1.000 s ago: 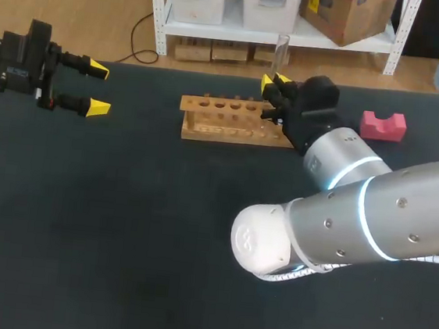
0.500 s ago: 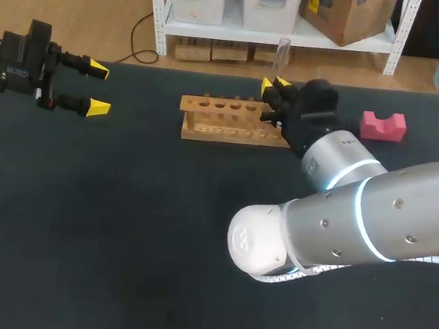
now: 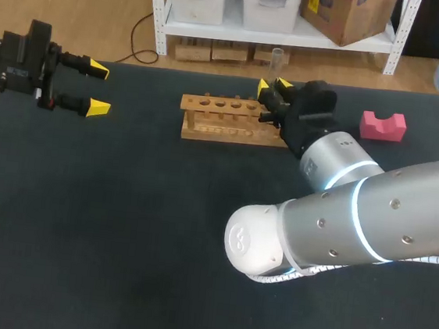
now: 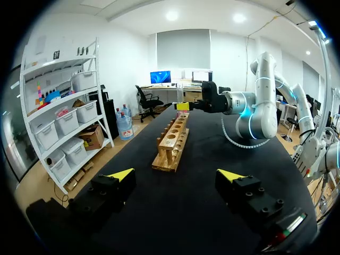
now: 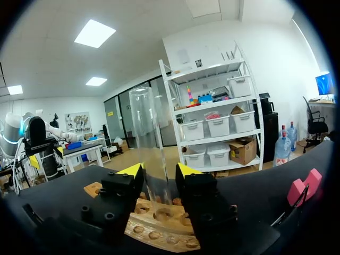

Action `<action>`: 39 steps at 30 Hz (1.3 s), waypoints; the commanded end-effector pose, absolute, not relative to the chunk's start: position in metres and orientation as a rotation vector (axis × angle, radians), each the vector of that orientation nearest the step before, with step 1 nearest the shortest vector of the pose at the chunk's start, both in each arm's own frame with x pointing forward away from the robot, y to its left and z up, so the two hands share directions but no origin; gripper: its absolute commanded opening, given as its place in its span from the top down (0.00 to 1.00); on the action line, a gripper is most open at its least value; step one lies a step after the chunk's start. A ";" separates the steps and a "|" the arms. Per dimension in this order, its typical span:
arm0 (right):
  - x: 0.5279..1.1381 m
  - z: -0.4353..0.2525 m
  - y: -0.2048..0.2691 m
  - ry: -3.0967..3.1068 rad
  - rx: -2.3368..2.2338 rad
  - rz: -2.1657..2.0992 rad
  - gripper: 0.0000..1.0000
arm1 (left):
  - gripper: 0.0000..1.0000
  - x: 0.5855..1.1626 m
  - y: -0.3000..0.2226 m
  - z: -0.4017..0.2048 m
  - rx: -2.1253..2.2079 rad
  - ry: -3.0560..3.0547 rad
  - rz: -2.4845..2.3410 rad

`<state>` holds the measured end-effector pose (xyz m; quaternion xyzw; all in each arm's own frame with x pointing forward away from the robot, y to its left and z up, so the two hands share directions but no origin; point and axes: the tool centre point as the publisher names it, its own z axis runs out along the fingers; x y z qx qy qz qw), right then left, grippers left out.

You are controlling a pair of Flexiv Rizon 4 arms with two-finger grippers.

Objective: Grasp the test tube, adjust it, and insert it.

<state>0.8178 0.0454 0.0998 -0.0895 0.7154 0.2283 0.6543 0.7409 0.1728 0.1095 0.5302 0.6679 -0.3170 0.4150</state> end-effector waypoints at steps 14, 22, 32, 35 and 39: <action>0.796 0.116 0.034 1.670 -0.254 0.509 0.00 | 0.00 0.741 0.174 0.108 1.332 1.672 -0.798; 0.774 0.126 0.017 1.704 -0.296 0.503 0.00 | 0.00 0.741 0.174 0.108 1.332 1.672 -0.798; 0.759 0.123 -0.001 1.827 -0.323 0.593 0.00 | 0.00 0.741 0.174 0.108 1.332 1.672 -0.798; 0.756 0.121 -0.004 1.864 -0.330 0.589 0.00 | 0.00 0.741 0.174 0.108 1.332 1.672 -0.798; 0.755 0.122 -0.004 1.880 -0.342 0.585 0.00 | 0.00 0.741 0.174 0.108 1.332 1.672 -0.798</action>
